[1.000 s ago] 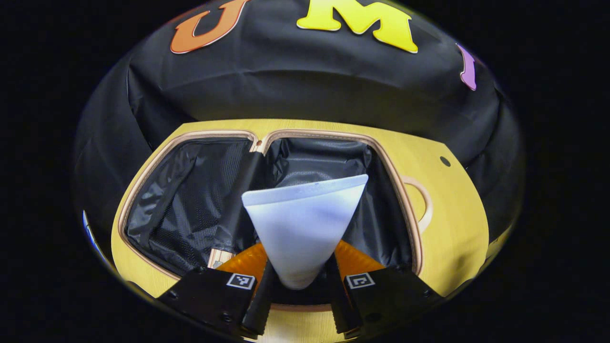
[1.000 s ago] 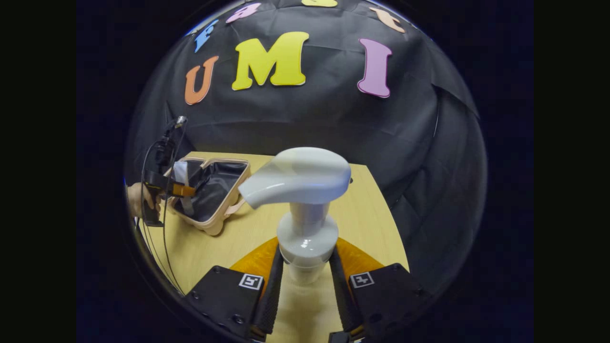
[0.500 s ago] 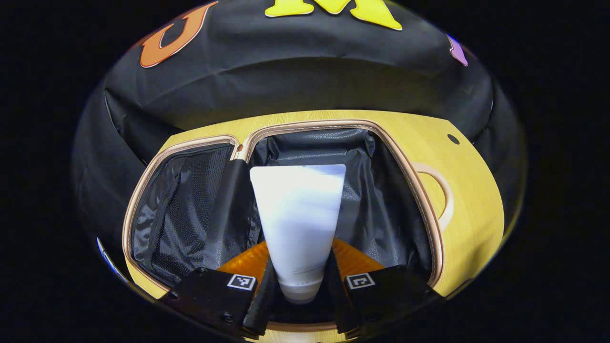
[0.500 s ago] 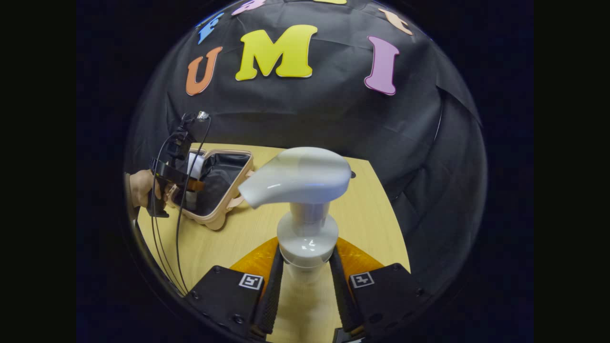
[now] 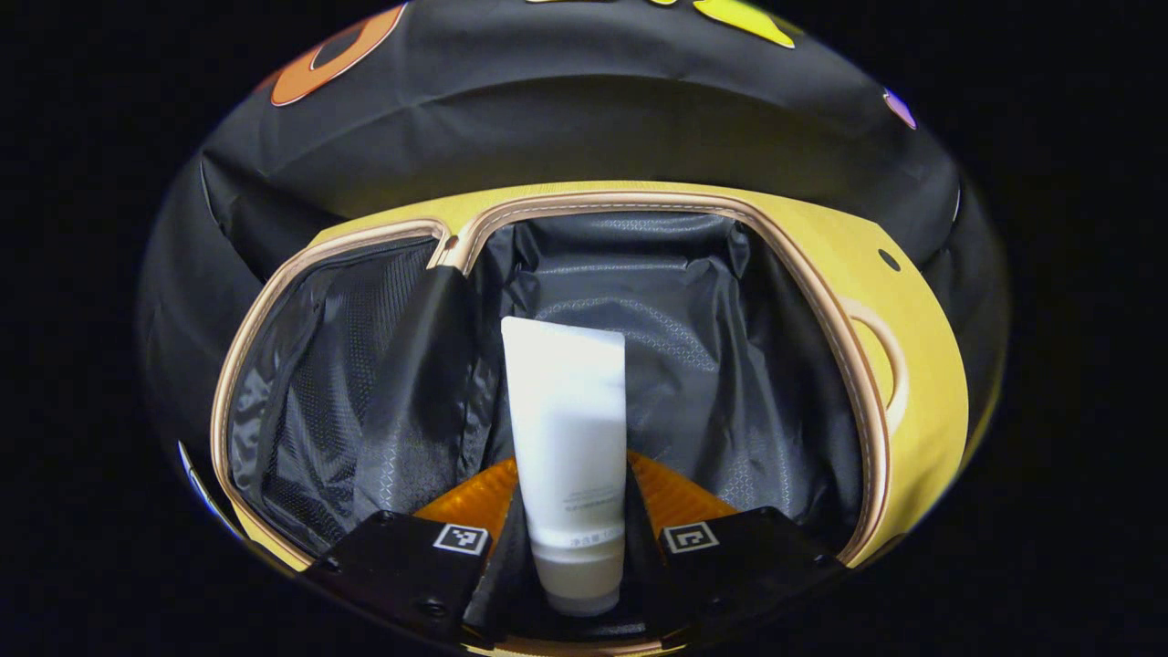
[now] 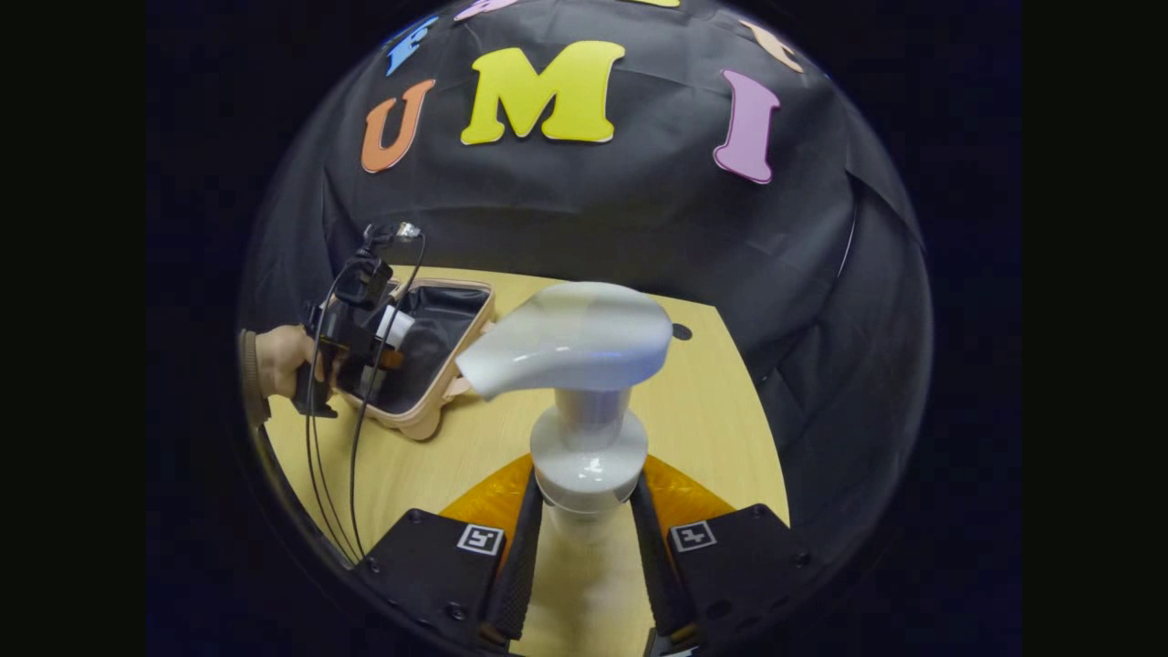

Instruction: First open the suitcase, pack the skin care products into it, and then close the suitcase.

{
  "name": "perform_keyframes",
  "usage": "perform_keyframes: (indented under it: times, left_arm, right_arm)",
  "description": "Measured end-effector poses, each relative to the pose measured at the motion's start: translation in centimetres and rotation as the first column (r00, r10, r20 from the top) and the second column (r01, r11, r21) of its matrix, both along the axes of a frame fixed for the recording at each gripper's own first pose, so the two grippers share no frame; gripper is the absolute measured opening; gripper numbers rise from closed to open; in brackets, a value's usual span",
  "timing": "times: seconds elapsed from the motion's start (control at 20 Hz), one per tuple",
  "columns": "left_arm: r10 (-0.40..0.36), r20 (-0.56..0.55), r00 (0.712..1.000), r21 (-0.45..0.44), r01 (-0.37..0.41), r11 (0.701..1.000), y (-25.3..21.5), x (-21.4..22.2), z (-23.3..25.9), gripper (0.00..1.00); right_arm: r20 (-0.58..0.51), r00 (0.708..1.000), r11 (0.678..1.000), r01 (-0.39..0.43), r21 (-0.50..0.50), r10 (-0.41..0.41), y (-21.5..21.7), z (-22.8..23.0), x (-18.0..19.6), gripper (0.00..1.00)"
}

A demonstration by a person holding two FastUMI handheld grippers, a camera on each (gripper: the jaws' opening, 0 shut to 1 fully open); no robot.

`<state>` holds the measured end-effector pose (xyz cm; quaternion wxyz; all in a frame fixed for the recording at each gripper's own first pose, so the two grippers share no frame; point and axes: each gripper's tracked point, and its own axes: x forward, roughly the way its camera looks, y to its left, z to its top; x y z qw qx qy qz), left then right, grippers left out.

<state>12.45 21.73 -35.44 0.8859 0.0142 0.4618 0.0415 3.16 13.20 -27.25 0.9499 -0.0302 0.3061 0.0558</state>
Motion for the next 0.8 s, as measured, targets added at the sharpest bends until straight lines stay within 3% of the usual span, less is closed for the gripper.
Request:
perform_keyframes:
  times: [0.05, 0.1, 0.15, 0.2, 0.25, 0.3, 0.35, 0.4, 0.45, 0.6, 0.75, 0.8]
  left_arm:
    - [0.005, 0.007, 1.0, -0.009, -0.005, 1.0, 0.0, 0.0, 0.1, 0.56]
    - [0.009, 0.016, 1.0, -0.005, -0.009, 1.0, 0.3, 0.1, 0.2, 0.63]
    - [0.007, 0.019, 1.0, -0.006, -0.007, 1.0, 0.2, 0.2, 0.3, 0.57]
    - [0.004, 0.024, 1.0, -0.011, -0.003, 1.0, 0.2, 0.1, 0.4, 0.59]
    - [0.002, 0.03, 1.0, -0.016, -0.002, 1.0, 0.1, 0.1, 0.7, 0.68]
    - [0.002, 0.043, 0.999, -0.027, -0.001, 1.0, 0.1, 0.0, 1.1, 0.6]
    - [0.002, 0.066, 0.998, -0.042, 0.001, 0.999, -0.1, 0.1, 1.7, 0.72]
    - [0.002, 0.091, 0.996, -0.062, 0.003, 0.998, -0.5, 0.1, 2.4, 0.67]
    - [0.006, 0.117, 0.993, -0.083, 0.004, 0.997, -0.9, -0.2, 3.5, 0.82]
    - [0.018, 0.191, 0.981, -0.108, 0.003, 0.994, -1.6, -1.5, 7.2, 0.82]
    - [0.015, 0.355, 0.935, -0.065, 0.009, 0.998, -2.1, -3.3, 14.4, 0.83]
    - [0.012, 0.405, 0.914, -0.062, 0.014, 0.998, -2.4, -3.9, 16.4, 0.91]
  right_arm:
    - [0.001, 1.0, 1.0, -0.009, 0.004, 0.009, 0.5, 0.2, 0.2, 0.49]
    - [0.005, 1.0, 1.0, -0.017, 0.003, 0.017, 1.0, 0.6, 0.3, 0.49]
    - [0.012, 1.0, 1.0, -0.028, 0.003, 0.028, 1.5, 0.9, 0.5, 0.49]
    - [0.015, 0.999, 0.999, -0.04, 0.005, 0.04, 2.2, 1.4, 0.9, 0.49]
    - [0.018, 0.999, 0.999, -0.048, 0.011, 0.048, 2.7, 1.7, 1.3, 0.49]
    - [0.02, 0.998, 0.998, -0.057, 0.023, 0.056, 3.5, 2.3, 1.7, 0.49]
    - [0.026, 0.997, 0.997, -0.07, 0.04, 0.069, 4.4, 2.8, 2.2, 0.49]
    - [0.035, 0.996, 0.995, -0.084, 0.052, 0.082, 5.4, 3.5, 2.9, 0.49]
    - [0.045, 0.994, 0.993, -0.103, 0.058, 0.101, 6.4, 4.0, 3.6, 0.49]
    - [0.076, 0.982, 0.983, -0.178, 0.051, 0.174, 9.5, 5.2, 5.6, 0.49]
    - [0.075, 0.966, 0.966, -0.251, 0.059, 0.246, 13.3, 5.2, 7.6, 0.49]
    - [0.073, 0.962, 0.961, -0.269, 0.061, 0.264, 14.2, 5.0, 8.0, 0.49]
